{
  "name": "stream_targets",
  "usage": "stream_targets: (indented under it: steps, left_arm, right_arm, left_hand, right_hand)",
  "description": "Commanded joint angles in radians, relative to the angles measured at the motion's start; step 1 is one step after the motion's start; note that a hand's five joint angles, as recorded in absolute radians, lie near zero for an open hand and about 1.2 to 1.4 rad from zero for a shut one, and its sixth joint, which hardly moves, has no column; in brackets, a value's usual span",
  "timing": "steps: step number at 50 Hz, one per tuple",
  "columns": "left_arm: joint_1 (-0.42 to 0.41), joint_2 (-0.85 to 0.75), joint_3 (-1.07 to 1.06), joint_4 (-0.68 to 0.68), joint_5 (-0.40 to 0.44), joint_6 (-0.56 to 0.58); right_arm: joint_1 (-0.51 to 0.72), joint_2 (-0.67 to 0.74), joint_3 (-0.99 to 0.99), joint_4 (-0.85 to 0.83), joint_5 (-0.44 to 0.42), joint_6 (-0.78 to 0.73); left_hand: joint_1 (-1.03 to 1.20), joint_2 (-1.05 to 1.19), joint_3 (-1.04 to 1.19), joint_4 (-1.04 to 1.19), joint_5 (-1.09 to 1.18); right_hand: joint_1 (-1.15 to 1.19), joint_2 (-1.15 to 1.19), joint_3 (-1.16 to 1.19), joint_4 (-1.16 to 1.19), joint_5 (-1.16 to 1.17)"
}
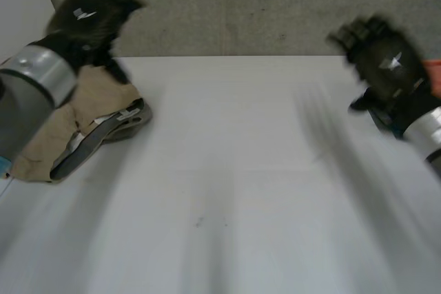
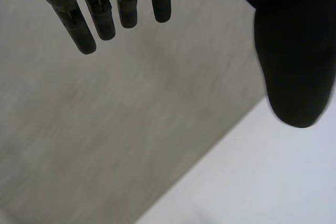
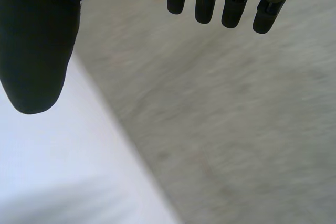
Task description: Fold the laundry.
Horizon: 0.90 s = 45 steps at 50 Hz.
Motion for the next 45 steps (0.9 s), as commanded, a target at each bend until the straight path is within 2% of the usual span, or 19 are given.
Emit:
stream_targets:
  steps: [1, 2, 6, 12, 16, 17, 21, 24, 28, 31, 36, 37, 41, 43, 45]
  left_arm:
    - [0.222, -0.27, 0.044, 0.053, 0.0, 0.312]
    - [0.26, -0.336, 0.075, 0.067, 0.002, 0.372]
    - [0.317, -0.512, 0.17, 0.116, 0.002, 0.471]
    - [0.334, -0.615, 0.23, 0.143, 0.005, 0.491]
    - [0.335, -0.654, 0.253, 0.145, 0.005, 0.491]
    - [0.335, -0.661, 0.256, 0.145, 0.005, 0.491]
    - [0.322, -0.657, 0.25, 0.143, -0.004, 0.491]
    - [0.302, -0.642, 0.242, 0.145, -0.015, 0.486]
    - [0.228, -0.553, 0.201, 0.143, -0.052, 0.468]
    - [0.148, -0.439, 0.163, 0.142, -0.077, 0.403]
    - [-0.022, -0.295, 0.135, 0.136, -0.081, 0.201]
    - [-0.075, -0.257, 0.137, 0.134, -0.083, 0.128]
    - [-0.184, -0.204, 0.155, 0.139, -0.08, -0.018]
    - [-0.229, -0.218, 0.175, 0.143, -0.081, -0.055]
    - [-0.309, -0.279, 0.221, 0.143, -0.087, -0.081]
  right_arm:
    - [0.035, 0.115, 0.036, 0.214, 0.078, -0.207]
    - [0.035, 0.125, 0.04, 0.224, 0.083, -0.215]
    - [0.027, 0.137, 0.054, 0.237, 0.086, -0.221]
    - [0.022, 0.139, 0.073, 0.237, 0.081, -0.218]
    - [0.021, 0.139, 0.077, 0.237, 0.081, -0.218]
    - [0.021, 0.139, 0.079, 0.237, 0.081, -0.218]
    - [0.021, 0.139, 0.082, 0.238, 0.086, -0.215]
    - [0.021, 0.134, 0.082, 0.237, 0.094, -0.215]
    - [0.019, 0.122, 0.08, 0.237, 0.098, -0.213]
    - [0.015, 0.101, 0.079, 0.237, 0.103, -0.21]
    - [-0.011, 0.047, 0.071, 0.235, 0.144, -0.197]
    - [-0.015, 0.038, 0.07, 0.237, 0.153, -0.187]
    - [-0.022, -0.01, 0.065, 0.238, 0.201, -0.1]
    - [-0.028, -0.022, 0.062, 0.241, 0.215, -0.063]
    - [-0.036, -0.03, 0.057, 0.244, 0.224, -0.016]
  left_hand:
    - [0.004, -0.007, -0.012, -0.005, -0.024]
    - [0.001, -0.01, -0.015, -0.008, -0.027]
    - [0.004, -0.007, -0.012, -0.005, -0.024]
    - [0.124, 0.113, 0.108, 0.115, 0.096]
    - [0.396, 0.386, 0.38, 0.388, 0.369]
    - [0.607, 0.596, 0.59, 0.598, 0.579]
    - [1.2, 1.189, 1.183, 1.191, 1.172]
    - [1.201, 1.19, 1.185, 1.192, 1.174]
    - [1.201, 1.19, 1.185, 1.192, 1.174]
    - [1.201, 1.19, 1.185, 1.192, 1.174]
    - [1.201, 1.19, 1.185, 1.192, 1.174]
    - [1.201, 1.19, 1.185, 1.192, 1.174]
    - [1.201, 1.19, 1.185, 1.192, 1.174]
    - [1.201, 1.19, 1.185, 1.192, 1.174]
    - [1.201, 1.19, 1.185, 1.192, 1.174]
  right_hand:
    - [-0.056, -0.041, -0.042, -0.04, -0.048]
    - [-0.056, -0.041, -0.042, -0.04, -0.048]
    - [-0.056, -0.041, -0.042, -0.04, -0.048]
    - [-0.056, -0.041, -0.042, -0.04, -0.048]
    - [-0.056, -0.041, -0.042, -0.04, -0.048]
    - [-0.056, -0.041, -0.042, -0.04, -0.048]
    - [-0.056, -0.041, -0.042, -0.04, -0.048]
    - [-0.056, -0.041, -0.042, -0.04, -0.048]
    - [-0.056, -0.041, -0.042, -0.04, -0.048]
    - [-0.056, -0.041, -0.042, -0.04, -0.048]
    - [-0.056, -0.041, -0.042, -0.04, -0.048]
    - [-0.056, -0.041, -0.042, -0.04, -0.048]
    - [-0.056, -0.041, -0.042, -0.04, -0.048]
    - [-0.056, -0.041, -0.042, -0.04, -0.048]
    - [-0.056, -0.041, -0.042, -0.04, -0.048]
